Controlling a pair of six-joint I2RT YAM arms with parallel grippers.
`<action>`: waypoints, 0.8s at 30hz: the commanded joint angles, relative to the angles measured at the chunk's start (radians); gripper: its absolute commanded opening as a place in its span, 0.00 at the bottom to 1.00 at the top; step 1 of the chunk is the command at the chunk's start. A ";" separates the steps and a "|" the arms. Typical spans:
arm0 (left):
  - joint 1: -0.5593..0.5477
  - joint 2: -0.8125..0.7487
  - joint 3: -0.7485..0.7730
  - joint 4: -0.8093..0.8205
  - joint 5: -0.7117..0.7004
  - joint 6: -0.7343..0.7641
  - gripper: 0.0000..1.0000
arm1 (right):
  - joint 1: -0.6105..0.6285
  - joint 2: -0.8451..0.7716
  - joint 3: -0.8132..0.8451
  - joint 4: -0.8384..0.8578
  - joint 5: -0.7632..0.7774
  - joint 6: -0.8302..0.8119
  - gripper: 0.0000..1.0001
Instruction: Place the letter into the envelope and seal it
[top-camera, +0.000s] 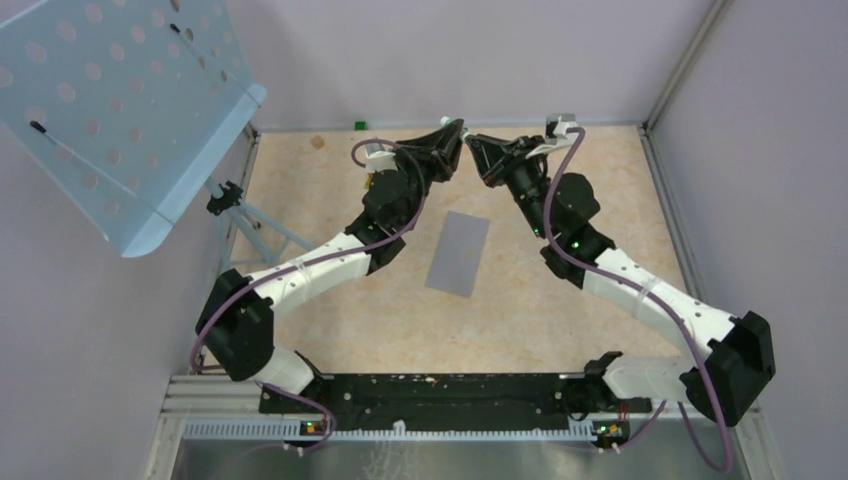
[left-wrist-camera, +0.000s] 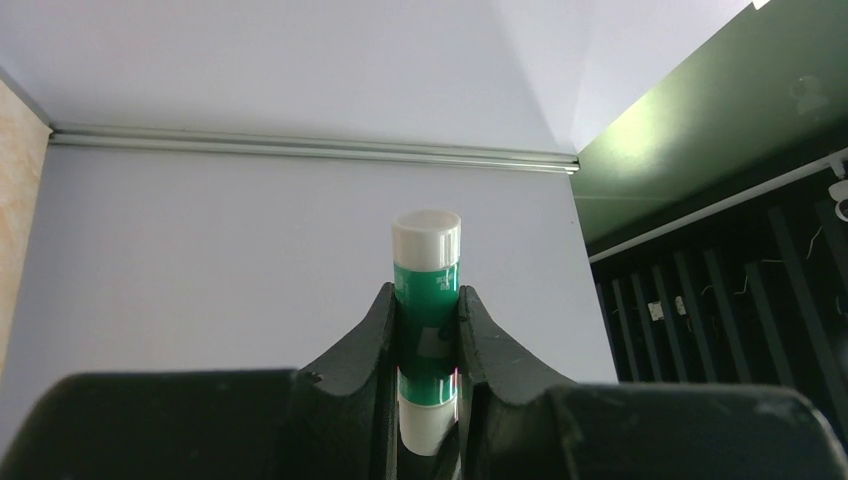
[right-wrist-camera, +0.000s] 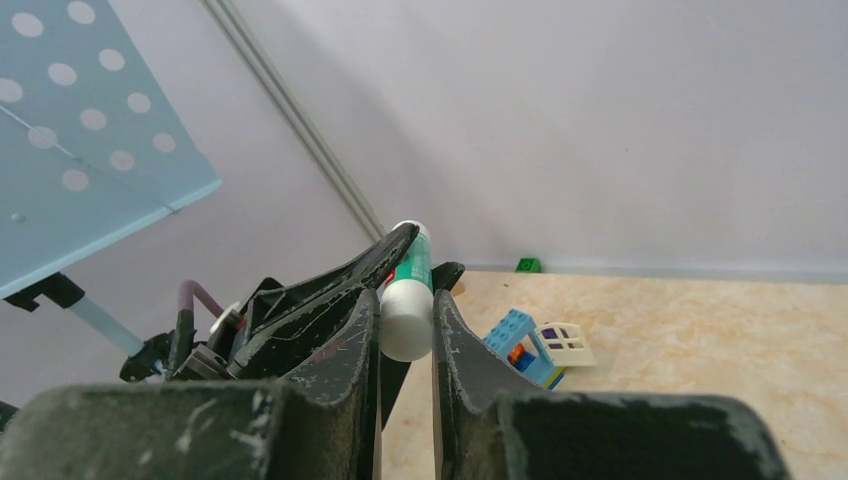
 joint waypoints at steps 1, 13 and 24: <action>-0.067 -0.006 0.065 0.089 0.153 0.009 0.00 | 0.007 0.038 0.040 -0.091 0.003 -0.020 0.00; -0.048 -0.037 0.032 0.082 0.061 0.122 0.00 | 0.006 -0.051 0.117 -0.318 0.018 0.021 0.48; -0.002 -0.068 0.028 -0.084 0.101 0.330 0.00 | 0.007 -0.269 0.143 -0.721 0.076 0.083 0.83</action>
